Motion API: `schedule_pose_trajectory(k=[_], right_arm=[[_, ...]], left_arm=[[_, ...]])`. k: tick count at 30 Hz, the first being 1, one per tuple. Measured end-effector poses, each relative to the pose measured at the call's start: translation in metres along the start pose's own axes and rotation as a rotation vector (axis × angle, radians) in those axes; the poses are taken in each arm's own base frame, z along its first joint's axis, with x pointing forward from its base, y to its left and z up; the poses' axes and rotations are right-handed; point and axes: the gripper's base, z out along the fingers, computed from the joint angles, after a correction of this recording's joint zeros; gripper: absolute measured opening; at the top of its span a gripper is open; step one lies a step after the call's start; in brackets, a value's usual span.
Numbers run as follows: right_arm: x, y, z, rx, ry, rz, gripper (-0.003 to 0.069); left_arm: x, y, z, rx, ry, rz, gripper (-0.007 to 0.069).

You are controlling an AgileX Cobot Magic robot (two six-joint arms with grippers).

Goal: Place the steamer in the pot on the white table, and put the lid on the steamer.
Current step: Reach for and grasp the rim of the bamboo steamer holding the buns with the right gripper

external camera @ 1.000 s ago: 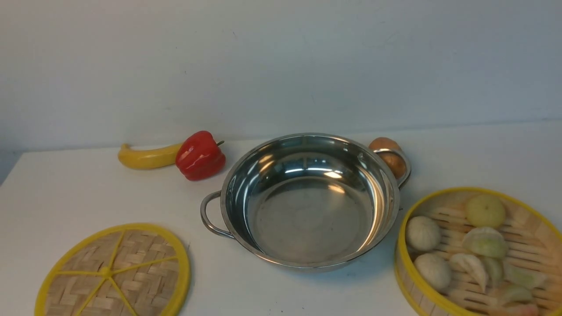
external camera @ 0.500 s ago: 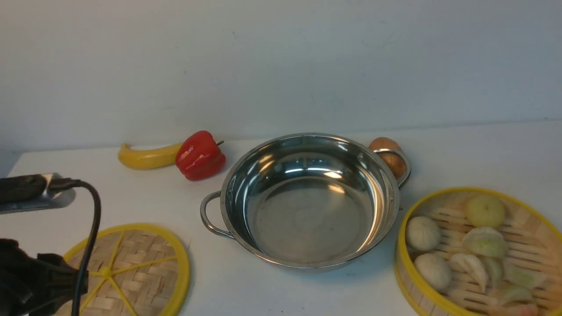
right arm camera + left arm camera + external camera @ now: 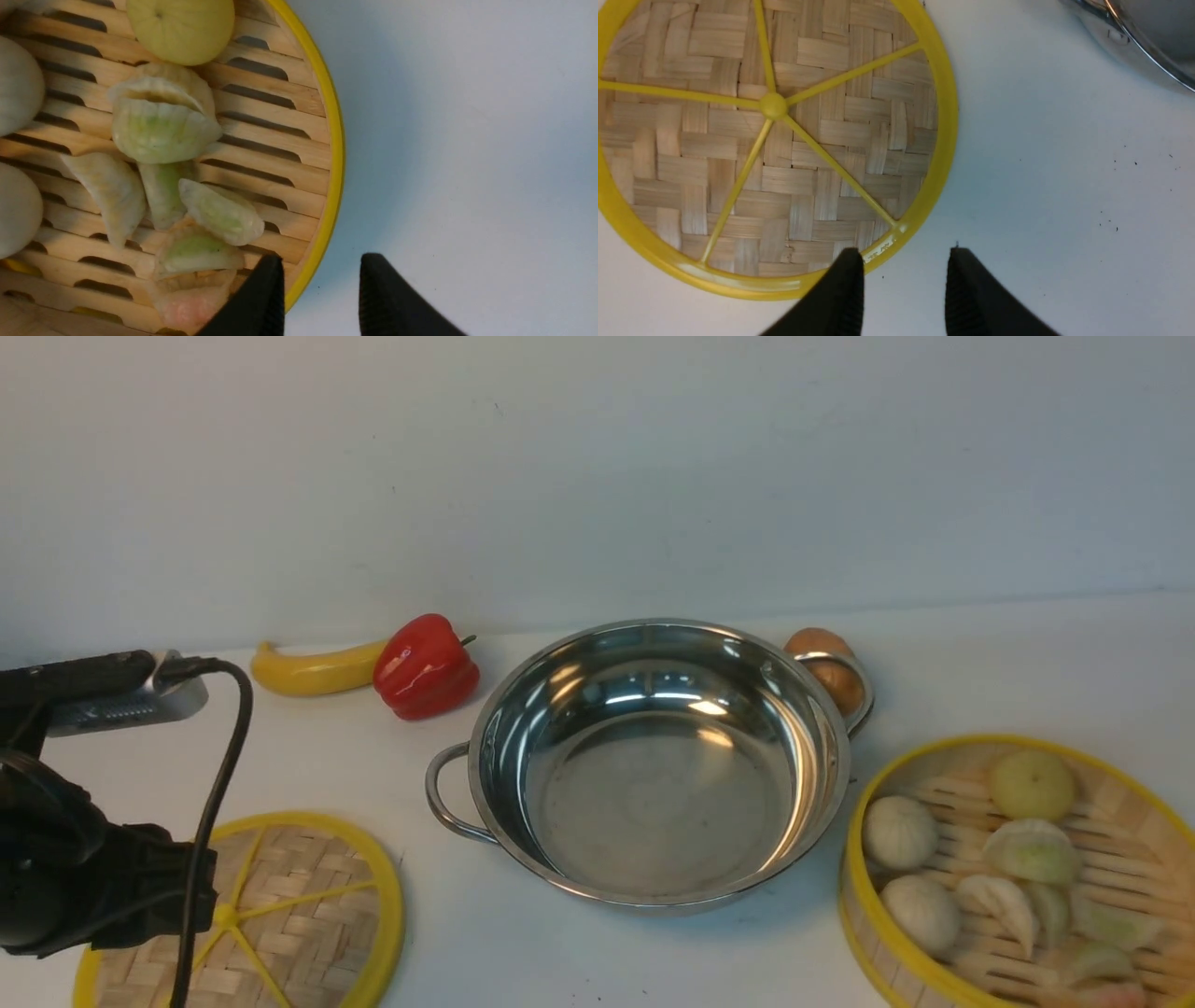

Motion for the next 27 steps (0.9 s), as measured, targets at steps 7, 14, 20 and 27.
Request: schedule_pose_trajectory(k=[7,14,20,27], right_arm=[[-0.012,0.001,0.039,0.016,0.07,-0.019,0.0244],[-0.017,0.002,0.064,0.017,0.093,-0.027,0.0244],[-0.018,0.002,0.081,0.029,0.135,-0.04,0.0244],[-0.019,0.001,0.094,0.05,0.15,-0.039,0.0244]], left_arm=[[0.0,0.0,0.0,0.0,0.0,0.0,0.0242],[0.0,-0.001,0.0,0.01,-0.003,-0.007,0.0242],[0.0,-0.001,0.0,0.011,-0.003,-0.008,0.0242],[0.0,-0.001,0.0,0.012,-0.001,0.0,0.0242]])
